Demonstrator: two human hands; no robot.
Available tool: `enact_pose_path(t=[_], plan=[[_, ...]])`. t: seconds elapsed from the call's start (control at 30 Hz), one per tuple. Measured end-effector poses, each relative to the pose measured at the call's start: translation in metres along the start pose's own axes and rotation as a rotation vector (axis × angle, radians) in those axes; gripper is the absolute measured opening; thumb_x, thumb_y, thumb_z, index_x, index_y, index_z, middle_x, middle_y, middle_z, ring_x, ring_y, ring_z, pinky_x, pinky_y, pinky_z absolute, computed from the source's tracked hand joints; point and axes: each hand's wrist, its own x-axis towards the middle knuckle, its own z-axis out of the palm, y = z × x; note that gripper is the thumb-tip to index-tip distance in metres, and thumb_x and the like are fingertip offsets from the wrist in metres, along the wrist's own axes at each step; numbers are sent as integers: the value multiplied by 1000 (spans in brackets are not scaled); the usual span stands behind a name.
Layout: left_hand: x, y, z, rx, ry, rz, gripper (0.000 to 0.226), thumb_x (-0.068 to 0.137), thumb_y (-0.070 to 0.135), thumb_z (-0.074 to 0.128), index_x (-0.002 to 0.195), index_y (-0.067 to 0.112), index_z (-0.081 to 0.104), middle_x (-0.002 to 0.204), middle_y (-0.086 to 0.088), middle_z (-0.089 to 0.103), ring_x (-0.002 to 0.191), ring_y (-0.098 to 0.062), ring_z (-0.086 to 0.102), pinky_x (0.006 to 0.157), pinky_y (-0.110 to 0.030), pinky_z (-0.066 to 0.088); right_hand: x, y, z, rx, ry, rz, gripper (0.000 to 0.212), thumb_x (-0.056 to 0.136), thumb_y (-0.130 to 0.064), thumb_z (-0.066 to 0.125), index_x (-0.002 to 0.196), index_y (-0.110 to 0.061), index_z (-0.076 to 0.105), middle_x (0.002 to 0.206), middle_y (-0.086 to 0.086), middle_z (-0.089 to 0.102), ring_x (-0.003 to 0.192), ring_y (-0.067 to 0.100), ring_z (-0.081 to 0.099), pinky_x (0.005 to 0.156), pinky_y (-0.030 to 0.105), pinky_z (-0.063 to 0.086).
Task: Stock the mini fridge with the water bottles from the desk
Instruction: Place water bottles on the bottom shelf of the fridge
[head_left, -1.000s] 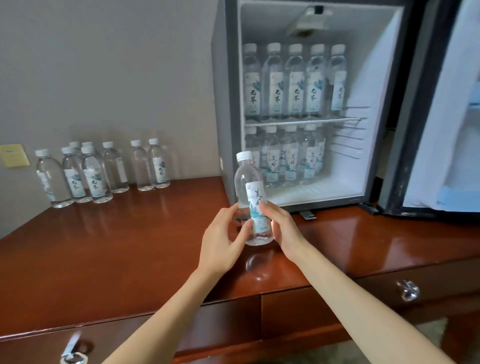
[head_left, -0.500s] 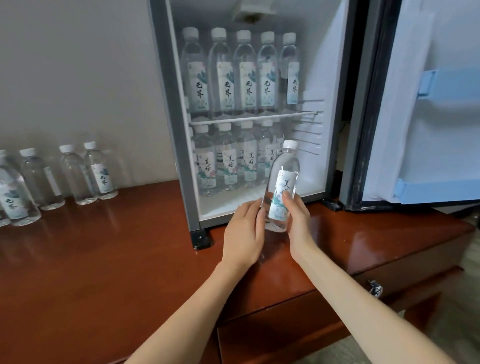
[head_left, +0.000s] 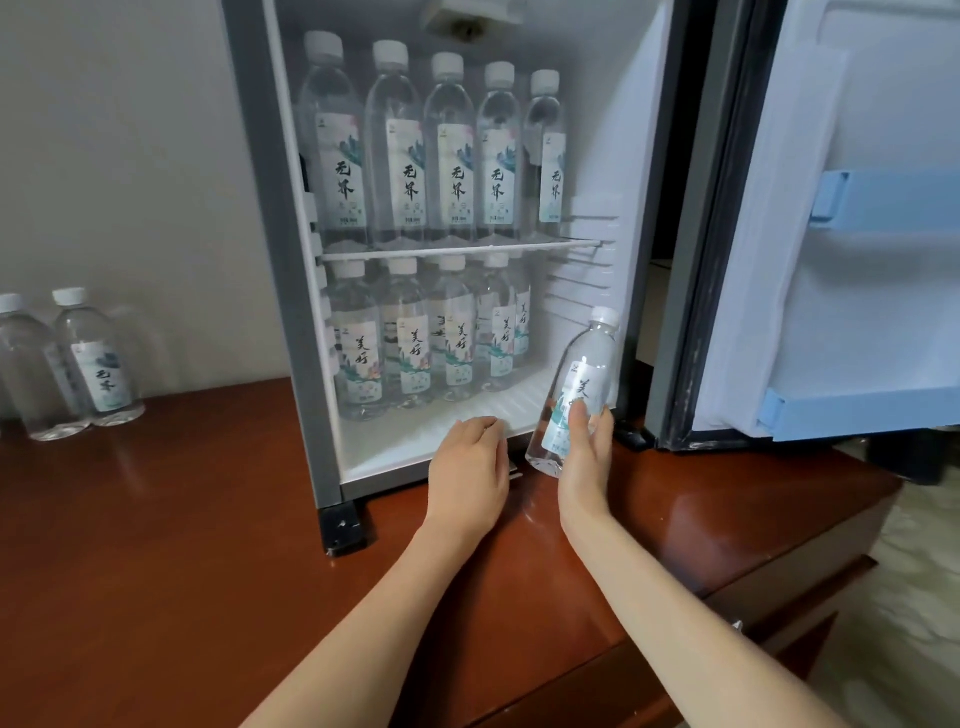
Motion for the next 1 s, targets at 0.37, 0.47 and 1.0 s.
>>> enact_pose_path(t=[0.37,0.47,1.0], plan=[[8,-2,3,13,19,-21,32,85,2,52,113,8,66,101,-3,64,99,-24,56,77,-33,46,25,3,-1,-213,204,-112,65,77,-33,80,128,-12,46,115,9,60,102,24,61,93,47,50],[7,-2,3,6,22,-27,33,84,2,51,113,8,66,101,-4,64,98,-24,55,78,-32,46,26,2,2,-303,194,-263,64,79,-30,79,130,-8,47,117,8,53,98,10,54,88,30,46],[8,-3,3,-21,47,-34,34,79,0,54,108,9,69,97,-4,64,95,-26,57,77,-33,45,44,17,24,-378,-14,-469,77,78,-33,76,136,-14,30,132,8,44,105,24,55,89,47,49]])
